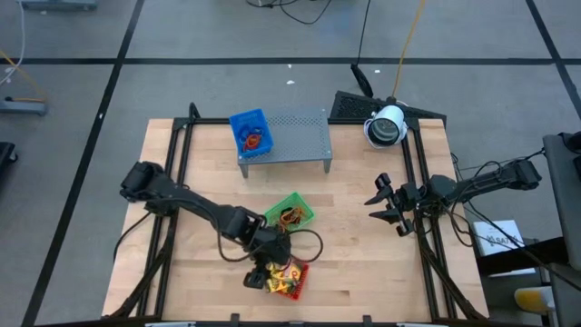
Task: Pick & Place Office Desk Supplies
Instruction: Put the red basket on the shelf
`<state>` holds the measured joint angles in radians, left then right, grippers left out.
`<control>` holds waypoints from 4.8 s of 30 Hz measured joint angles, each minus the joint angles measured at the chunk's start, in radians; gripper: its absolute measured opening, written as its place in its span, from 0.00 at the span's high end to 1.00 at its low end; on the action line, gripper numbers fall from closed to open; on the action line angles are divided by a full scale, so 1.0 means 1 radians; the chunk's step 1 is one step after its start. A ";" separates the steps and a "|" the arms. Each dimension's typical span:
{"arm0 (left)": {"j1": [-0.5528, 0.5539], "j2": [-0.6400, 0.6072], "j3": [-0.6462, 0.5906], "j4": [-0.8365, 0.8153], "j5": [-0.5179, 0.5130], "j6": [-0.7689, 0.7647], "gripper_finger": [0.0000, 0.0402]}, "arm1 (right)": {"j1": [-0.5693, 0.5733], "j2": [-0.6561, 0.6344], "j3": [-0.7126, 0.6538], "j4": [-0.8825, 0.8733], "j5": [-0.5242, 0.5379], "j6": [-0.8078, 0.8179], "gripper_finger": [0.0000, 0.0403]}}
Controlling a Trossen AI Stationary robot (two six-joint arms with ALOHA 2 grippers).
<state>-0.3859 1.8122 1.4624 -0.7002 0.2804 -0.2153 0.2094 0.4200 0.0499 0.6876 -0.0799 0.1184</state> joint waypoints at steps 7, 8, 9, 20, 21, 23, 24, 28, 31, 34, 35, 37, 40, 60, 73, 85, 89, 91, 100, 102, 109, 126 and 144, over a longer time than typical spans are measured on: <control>0.048 0.029 0.000 -0.001 -0.001 0.004 0.35 | 0.000 0.000 0.000 0.000 0.000 0.000 0.65; 0.055 0.038 0.000 0.009 0.000 0.004 0.35 | 0.000 0.000 0.000 0.000 0.000 0.000 0.65; 0.059 0.041 0.000 0.018 -0.001 0.004 0.35 | 0.000 0.000 0.000 0.000 0.000 0.000 0.65; 0.096 0.121 0.000 0.090 -0.019 -0.004 0.35 | 0.000 0.001 0.000 -0.015 0.000 0.000 0.65; 0.100 0.126 0.001 0.101 -0.018 -0.004 0.35 | 0.000 0.002 0.000 -0.015 0.000 0.000 0.65; 0.102 0.135 0.001 0.106 -0.019 -0.003 0.35 | 0.000 0.003 0.000 -0.018 0.000 0.000 0.65; 0.105 0.144 0.001 0.110 -0.019 0.000 0.35 | 0.000 0.004 0.000 -0.020 0.000 0.000 0.65; 0.112 0.169 0.002 0.124 -0.022 0.015 0.35 | 0.000 0.005 0.000 -0.026 0.000 0.000 0.65; 0.118 0.179 0.002 0.127 -0.044 0.032 0.35 | 0.000 0.006 0.000 -0.026 0.000 0.000 0.65; 0.117 0.193 0.002 0.126 -0.093 0.051 0.35 | 0.000 0.007 0.000 -0.034 0.000 0.000 0.65; 0.117 0.198 0.002 0.120 -0.112 0.058 0.35 | 0.000 0.007 0.000 -0.035 0.000 0.000 0.65; 0.116 0.208 0.002 0.115 -0.127 0.075 0.35 | 0.000 0.008 0.000 -0.039 0.000 0.000 0.65; 0.113 0.216 0.002 0.122 -0.122 0.091 0.35 | 0.000 0.008 0.000 -0.039 0.000 0.000 0.65; 0.080 0.229 0.003 0.104 -0.111 0.105 0.97 | 0.000 0.008 0.000 -0.042 0.000 0.000 0.65; 0.040 0.197 0.002 0.080 -0.016 -0.072 0.98 | 0.000 0.008 0.000 -0.041 0.000 0.000 0.65; 0.025 0.108 0.202 -0.122 -0.012 -0.065 0.99 | 0.000 0.008 0.000 -0.046 0.000 0.000 0.65; 0.040 0.105 0.354 -0.241 0.007 -0.047 0.99 | 0.000 0.008 0.000 -0.046 0.000 0.000 0.65; 0.054 0.102 0.415 -0.271 0.008 -0.049 0.99 | 0.000 0.009 0.000 -0.047 0.000 0.000 0.65; 0.156 0.103 0.589 -0.371 0.047 -0.126 0.99 | 0.000 0.008 0.000 -0.049 0.000 0.000 0.65; 0.186 0.103 0.609 -0.358 0.066 -0.148 0.99 | 0.000 0.008 0.000 -0.048 0.000 0.000 0.65; 0.320 0.104 0.708 -0.342 0.046 -0.150 0.99 | 0.000 0.008 0.000 -0.048 0.000 0.000 0.65; 0.747 0.104 0.821 -0.370 0.284 0.135 0.99 | 0.000 0.008 0.000 -0.049 0.000 0.000 0.65; 1.005 0.202 0.821 -0.370 0.191 0.363 0.99 | 0.000 0.008 0.000 -0.048 0.000 0.000 0.65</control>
<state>0.6189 2.0140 2.2833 -1.0702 0.4713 0.1478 0.2093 0.4282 0.0502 0.6392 -0.0799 0.1184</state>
